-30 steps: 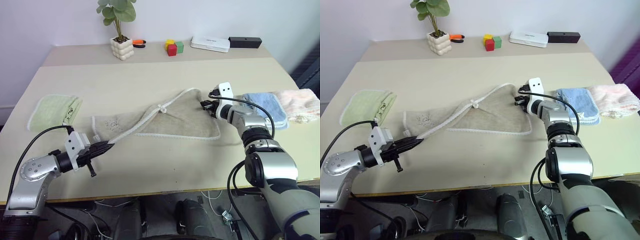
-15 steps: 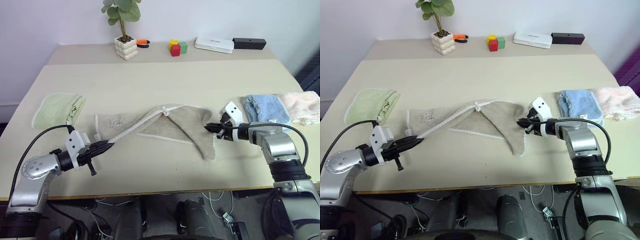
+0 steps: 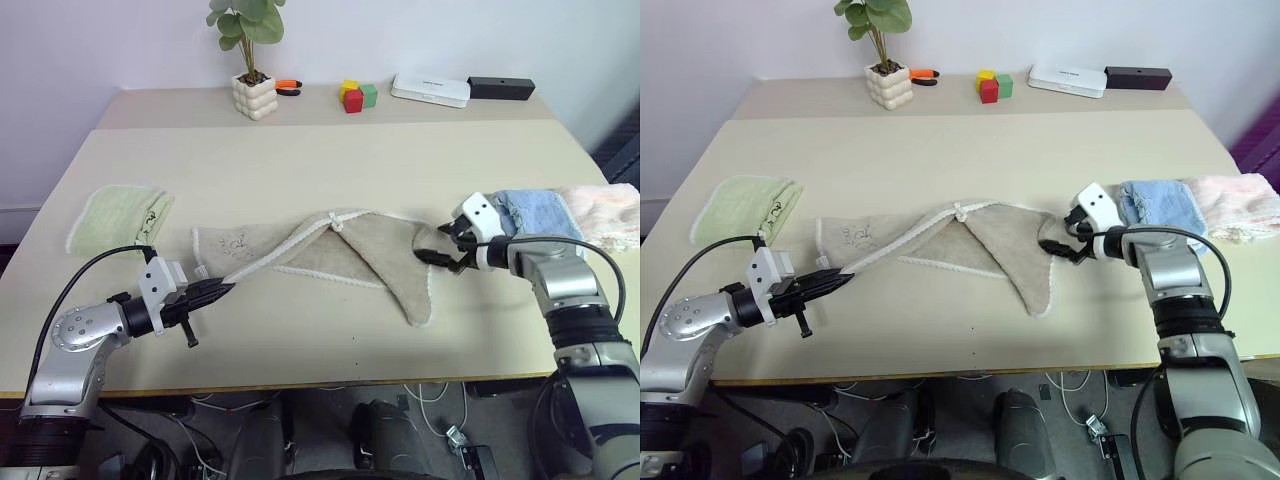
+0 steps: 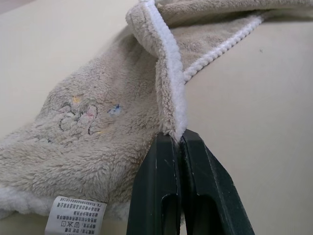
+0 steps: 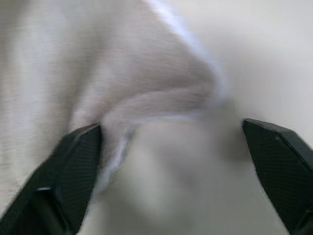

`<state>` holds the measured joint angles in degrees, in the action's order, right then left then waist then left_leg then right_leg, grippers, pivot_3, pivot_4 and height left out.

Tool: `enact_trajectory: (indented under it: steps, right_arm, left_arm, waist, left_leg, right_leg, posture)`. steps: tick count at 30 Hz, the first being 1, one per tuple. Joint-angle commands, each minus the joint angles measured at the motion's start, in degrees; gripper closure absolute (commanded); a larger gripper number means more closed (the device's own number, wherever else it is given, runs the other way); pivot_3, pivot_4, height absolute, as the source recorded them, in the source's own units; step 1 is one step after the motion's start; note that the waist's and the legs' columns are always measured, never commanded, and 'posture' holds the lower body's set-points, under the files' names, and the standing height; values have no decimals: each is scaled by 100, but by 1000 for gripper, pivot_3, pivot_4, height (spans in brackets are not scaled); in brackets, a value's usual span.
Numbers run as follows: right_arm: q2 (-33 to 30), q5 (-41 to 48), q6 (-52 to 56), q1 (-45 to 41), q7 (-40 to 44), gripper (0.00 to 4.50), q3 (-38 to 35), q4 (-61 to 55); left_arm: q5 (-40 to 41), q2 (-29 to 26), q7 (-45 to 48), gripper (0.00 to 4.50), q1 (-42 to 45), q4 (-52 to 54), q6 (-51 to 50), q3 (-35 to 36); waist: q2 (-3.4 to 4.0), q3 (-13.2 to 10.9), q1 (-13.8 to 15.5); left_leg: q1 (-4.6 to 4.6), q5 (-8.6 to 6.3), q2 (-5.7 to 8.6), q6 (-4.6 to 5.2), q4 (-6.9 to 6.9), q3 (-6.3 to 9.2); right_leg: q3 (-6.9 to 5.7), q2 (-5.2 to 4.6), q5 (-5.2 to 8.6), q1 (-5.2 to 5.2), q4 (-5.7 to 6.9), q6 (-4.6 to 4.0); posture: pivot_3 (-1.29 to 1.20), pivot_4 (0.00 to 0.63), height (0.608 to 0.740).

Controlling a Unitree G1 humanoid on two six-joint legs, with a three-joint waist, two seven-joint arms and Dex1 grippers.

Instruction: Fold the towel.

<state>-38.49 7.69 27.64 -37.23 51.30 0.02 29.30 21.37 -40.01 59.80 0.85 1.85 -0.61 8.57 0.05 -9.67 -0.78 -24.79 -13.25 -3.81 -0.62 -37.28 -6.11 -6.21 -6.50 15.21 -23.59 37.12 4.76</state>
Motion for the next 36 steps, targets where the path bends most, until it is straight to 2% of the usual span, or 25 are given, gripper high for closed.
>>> enact_trajectory:
  steps: [1, 8, 16, 21, 24, 31, 36]
  right_arm:
    - [81, 322, 312, -477, -109, 40, -397, 228]
    - [333, 436, 502, -907, -139, 40, -483, 832]
    - [705, 243, 125, -1434, -658, 40, -434, 1885]
    - [864, 181, 2, -1514, -596, 40, -364, 2186]
    - [917, 111, -44, -1510, -565, 850, -295, 2302]
    - [857, -47, -114, -1498, -483, 4445, -205, 2341]
    - [796, -54, -74, -1467, -346, 4445, -191, 2163]
  left_arm:
    - [-8, -9, 8, 4500, 46, 90, 107, 25]
    - [-21, 15, -25, 4500, 13, 176, 102, -21]
    - [-38, 63, -91, 4500, -52, 290, 79, -68]
    - [-38, 69, -106, 4500, -90, 355, 63, -67]
    - [-34, 68, -118, 4500, -114, 399, 45, -64]
    - [-42, 74, -156, 4500, -110, 415, 33, -66]
    - [-158, 120, -265, 4500, -6, 267, 72, -97]
  waist:
    - [2, -1, -2]
    - [2, -1, -4]
    - [4, -2, -25]
    - [3, -2, -39]
    - [3, -1, -46]
    - [3, -1, -42]
    - [3, -1, -36]
  left_leg:
    - [0, 0, 0, 0, 2, -1]
    - [-1, 0, 0, 0, 8, -4]
    - [-1, 1, 0, 0, 7, -6]
    - [-1, 1, -1, 0, 7, -7]
    - [0, 1, -1, 0, 6, -7]
    - [0, 1, -1, 0, 6, -6]
    - [0, 1, -1, 0, 6, -6]
  right_leg:
    - [0, 0, 0, -1, 0, 0]
    - [0, 1, 0, -4, 2, 0]
    - [0, 1, -1, -5, 3, 0]
    - [0, 1, -1, -3, 3, 1]
    - [0, 2, -1, -3, 5, 1]
    - [0, 2, -1, -3, 6, 0]
    - [0, 2, -1, -3, 6, 0]
  posture:
    - [0, 150, 740]
    - [0, 150, 740]
    - [0, 150, 740]
    - [0, 150, 740]
    - [0, 150, 740]
    - [0, 150, 740]
    - [0, 150, 740]
